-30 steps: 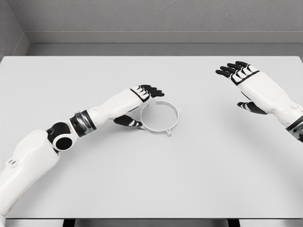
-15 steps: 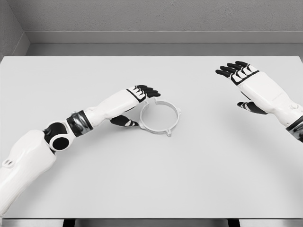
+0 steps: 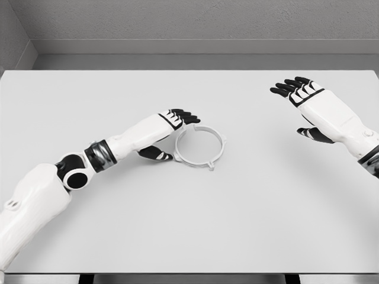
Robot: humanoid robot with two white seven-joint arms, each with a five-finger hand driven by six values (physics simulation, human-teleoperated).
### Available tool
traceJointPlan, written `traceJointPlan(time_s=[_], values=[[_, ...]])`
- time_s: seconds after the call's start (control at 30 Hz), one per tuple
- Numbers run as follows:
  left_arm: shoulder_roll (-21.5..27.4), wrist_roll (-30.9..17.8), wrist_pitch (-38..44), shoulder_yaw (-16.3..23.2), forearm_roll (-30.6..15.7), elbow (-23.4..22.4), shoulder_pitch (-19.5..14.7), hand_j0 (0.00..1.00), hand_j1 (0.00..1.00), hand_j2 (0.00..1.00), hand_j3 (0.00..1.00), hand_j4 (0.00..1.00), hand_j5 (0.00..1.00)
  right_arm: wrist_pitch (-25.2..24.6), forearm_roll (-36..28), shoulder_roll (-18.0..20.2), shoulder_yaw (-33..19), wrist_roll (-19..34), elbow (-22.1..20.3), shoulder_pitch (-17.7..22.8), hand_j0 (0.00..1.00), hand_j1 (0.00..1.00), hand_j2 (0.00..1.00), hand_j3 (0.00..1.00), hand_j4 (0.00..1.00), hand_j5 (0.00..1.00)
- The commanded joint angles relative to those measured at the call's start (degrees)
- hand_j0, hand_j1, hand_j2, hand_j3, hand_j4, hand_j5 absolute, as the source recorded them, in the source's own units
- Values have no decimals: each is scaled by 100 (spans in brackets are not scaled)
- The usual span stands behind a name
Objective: Assemble PVC drainage pipe clamps
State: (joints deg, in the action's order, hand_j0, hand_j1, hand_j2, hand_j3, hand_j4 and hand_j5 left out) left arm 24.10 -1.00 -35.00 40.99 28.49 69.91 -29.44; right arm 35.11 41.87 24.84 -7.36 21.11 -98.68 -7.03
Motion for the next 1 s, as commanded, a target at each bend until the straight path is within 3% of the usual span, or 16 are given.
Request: traceJointPlan(time_s=[0.0,0.97], values=[[-19,3,0,-3,-37,-12,0,100,100,100,100,100,100,-11,-38,3,-2,-1,-2,0,100,100,100,100,100,100],[-336,3,0,-21,-37,-179,-62,100,100,100,100,100,100,-11,-109,12,-2,-10,-2,26,100,100,100,100,100,100]])
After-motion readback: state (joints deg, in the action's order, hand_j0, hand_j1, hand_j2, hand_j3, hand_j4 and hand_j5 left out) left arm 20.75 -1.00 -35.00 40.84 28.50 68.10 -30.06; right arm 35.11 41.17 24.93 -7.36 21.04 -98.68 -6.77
